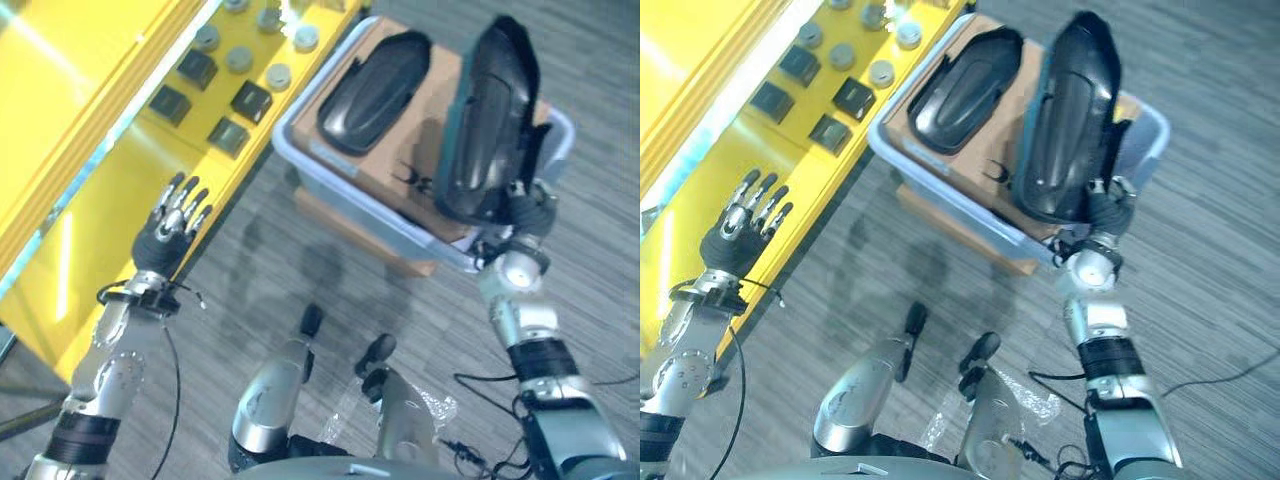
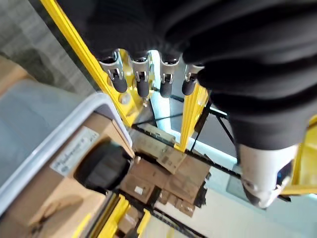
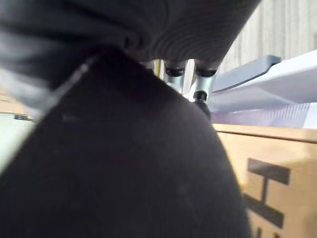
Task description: Move parts from the plastic box to the shelf.
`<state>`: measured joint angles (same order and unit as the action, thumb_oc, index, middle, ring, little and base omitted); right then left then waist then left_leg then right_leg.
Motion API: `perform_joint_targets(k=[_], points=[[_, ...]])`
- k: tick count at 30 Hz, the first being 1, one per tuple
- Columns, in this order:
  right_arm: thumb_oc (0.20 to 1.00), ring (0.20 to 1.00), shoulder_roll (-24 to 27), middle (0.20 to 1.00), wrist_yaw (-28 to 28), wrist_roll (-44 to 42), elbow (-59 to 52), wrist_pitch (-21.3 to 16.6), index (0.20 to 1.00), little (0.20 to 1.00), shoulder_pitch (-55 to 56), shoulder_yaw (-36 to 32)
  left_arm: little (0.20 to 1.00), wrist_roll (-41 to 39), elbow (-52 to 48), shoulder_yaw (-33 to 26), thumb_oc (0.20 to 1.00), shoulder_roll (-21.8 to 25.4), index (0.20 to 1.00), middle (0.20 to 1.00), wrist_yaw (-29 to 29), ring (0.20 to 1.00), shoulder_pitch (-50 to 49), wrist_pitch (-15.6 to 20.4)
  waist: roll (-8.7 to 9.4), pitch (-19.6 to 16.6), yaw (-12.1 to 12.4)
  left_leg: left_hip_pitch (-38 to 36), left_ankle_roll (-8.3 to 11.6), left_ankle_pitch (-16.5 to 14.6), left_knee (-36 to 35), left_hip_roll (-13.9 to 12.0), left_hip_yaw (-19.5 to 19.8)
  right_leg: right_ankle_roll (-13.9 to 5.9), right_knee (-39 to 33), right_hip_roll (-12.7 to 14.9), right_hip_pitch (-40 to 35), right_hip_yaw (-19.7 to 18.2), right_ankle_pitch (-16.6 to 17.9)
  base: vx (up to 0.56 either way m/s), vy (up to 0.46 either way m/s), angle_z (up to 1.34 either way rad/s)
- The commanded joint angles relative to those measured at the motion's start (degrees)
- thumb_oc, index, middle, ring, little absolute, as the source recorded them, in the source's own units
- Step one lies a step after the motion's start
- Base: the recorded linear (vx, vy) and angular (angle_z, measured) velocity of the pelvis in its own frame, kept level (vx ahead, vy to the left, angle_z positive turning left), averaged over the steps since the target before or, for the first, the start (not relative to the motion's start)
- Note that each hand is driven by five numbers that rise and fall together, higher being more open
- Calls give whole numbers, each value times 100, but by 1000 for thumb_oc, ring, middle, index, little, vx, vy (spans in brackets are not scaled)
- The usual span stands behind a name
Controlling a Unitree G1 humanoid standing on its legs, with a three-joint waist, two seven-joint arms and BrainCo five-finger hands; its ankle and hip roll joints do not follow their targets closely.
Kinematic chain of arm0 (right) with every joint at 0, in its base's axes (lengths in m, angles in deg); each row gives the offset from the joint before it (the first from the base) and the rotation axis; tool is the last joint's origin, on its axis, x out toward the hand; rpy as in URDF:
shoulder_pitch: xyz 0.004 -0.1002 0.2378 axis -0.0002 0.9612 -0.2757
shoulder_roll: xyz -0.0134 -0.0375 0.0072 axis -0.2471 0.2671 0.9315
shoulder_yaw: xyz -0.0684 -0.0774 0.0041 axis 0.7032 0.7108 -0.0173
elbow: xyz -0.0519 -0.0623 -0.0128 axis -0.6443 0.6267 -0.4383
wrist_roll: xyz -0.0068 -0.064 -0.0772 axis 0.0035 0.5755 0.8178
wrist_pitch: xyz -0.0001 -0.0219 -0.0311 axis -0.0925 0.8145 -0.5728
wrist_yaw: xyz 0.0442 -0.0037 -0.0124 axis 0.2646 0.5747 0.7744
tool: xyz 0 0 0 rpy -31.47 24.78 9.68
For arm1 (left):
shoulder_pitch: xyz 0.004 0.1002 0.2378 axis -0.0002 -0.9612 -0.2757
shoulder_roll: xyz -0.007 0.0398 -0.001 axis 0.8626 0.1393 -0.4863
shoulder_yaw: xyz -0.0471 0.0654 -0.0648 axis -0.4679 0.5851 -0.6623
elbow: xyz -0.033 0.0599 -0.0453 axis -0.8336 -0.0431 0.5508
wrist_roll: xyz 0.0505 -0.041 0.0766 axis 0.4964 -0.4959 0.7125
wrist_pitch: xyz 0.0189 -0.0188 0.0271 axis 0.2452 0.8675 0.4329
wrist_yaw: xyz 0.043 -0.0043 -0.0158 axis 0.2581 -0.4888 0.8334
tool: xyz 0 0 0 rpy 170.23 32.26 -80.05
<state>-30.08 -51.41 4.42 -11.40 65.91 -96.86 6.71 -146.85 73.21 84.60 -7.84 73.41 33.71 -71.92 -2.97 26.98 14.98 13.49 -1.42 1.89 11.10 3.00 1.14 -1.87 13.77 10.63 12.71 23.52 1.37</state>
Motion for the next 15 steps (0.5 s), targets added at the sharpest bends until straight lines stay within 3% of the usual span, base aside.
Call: perform_joint_targets(k=[1,4,5,8,11,12,15], points=[[200,200,259,200,247,392,12,-255,200,200,33,20,1000,384,-124,288,1000,-230,1000,1000,90,1000,-85,-200,182,-790,-71,152,184,-160,-82,-77,-197,-558,-653,-108,-770,-250,-204,31,-32,-23],[200,200,174,200,451,520,-129,-197,200,200,152,182,1000,533,73,629,1000,-395,1000,1000,17,1000,208,-468,250,-1078,-230,-170,208,-119,-357,-165,-347,-603,-942,-160,-974,-360,-85,28,-35,-28],[200,200,129,200,536,507,-170,-167,200,200,192,295,1000,478,203,819,1000,-516,1000,1000,41,1000,386,-721,258,-1220,-317,-356,228,-124,-471,-221,-453,-626,-1044,-170,-1083,-423,-48,18,-16,-27],[200,200,31,200,563,499,-159,-142,200,200,198,449,1000,347,456,1136,1000,-718,1000,1000,-121,1000,712,-873,259,-1452,-459,-550,235,-91,-637,-273,-562,-662,-1155,-173,-1161,-504,22,36,-9,-30],[200,200,-119,200,551,467,-89,-157,200,200,226,614,1000,126,709,1431,1000,-957,1000,1000,-318,1000,1040,-1328,235,-1681,-601,-759,248,-78,-780,-330,-685,-694,-1223,-175,-1252,-581,53,61,-13,-22],[200,200,-213,200,584,460,-56,-134,200,200,244,733,1000,-318,972,1708,1000,-1154,1000,1000,-431,1000,1295,-1551,229,-1856,-740,-940,249,-81,-879,-377,-792,-708,-1280,-181,-1337,-647,70,77,-30,-29],[200,200,-336,200,613,493,9,-106,200,200,223,881,1000,-704,1266,1954,1000,-1367,1000,1000,-619,1000,1516,-1749,217,-1989,-871,-1121,252,-85,-973,-416,-904,-719,-1337,-192,-1426,-708,82,66,-26,-25]])
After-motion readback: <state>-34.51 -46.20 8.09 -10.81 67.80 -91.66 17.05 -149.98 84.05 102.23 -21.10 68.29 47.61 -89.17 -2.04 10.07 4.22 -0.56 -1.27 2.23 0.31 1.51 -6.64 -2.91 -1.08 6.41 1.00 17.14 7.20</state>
